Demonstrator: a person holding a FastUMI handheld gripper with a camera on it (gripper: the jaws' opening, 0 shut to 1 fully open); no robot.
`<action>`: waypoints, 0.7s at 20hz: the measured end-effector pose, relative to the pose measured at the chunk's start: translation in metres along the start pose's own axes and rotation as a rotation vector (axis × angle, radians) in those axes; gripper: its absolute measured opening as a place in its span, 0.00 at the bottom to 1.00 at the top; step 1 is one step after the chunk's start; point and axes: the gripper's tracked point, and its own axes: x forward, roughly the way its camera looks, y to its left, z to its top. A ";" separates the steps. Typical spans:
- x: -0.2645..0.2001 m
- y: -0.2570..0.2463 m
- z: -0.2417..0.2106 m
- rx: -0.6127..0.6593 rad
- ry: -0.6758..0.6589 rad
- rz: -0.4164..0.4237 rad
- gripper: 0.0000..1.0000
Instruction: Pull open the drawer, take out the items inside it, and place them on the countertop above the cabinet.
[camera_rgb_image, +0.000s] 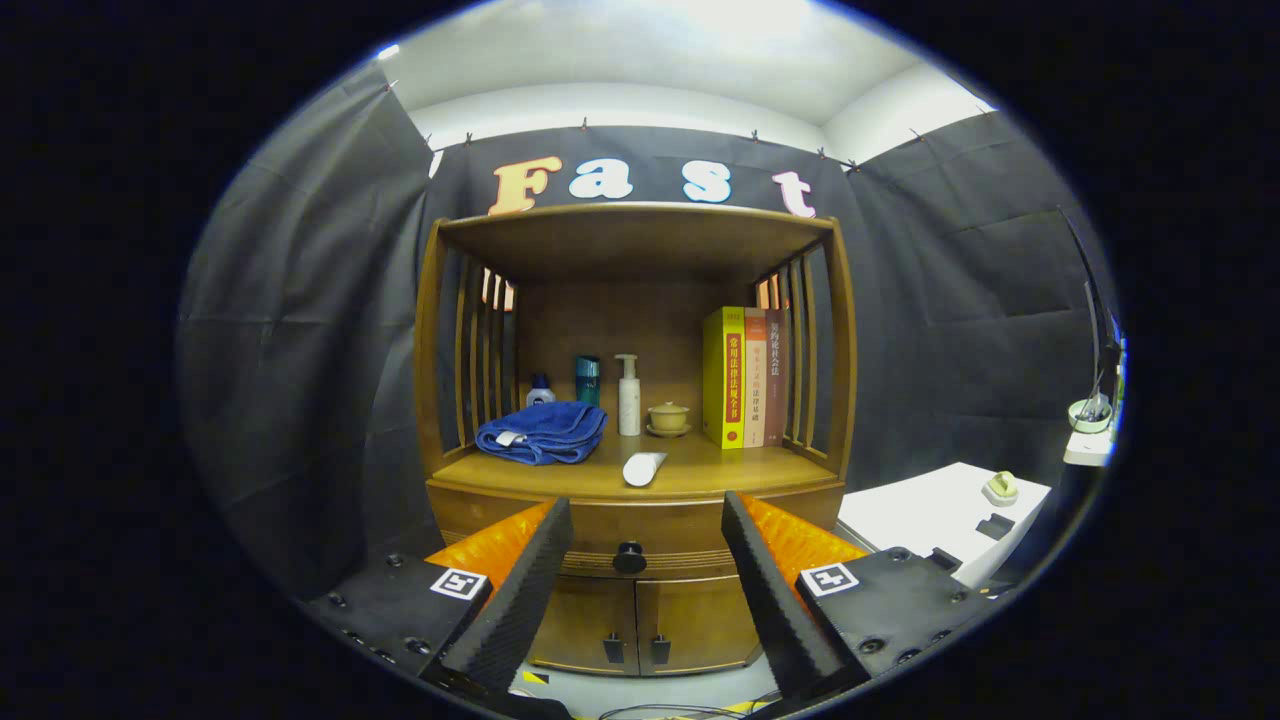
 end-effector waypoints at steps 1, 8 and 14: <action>-0.003 0.002 0.002 0.008 -0.004 0.001 0.98; -0.008 0.000 0.004 0.029 -0.001 0.007 0.98; -0.005 -0.004 0.002 0.043 0.003 0.002 0.98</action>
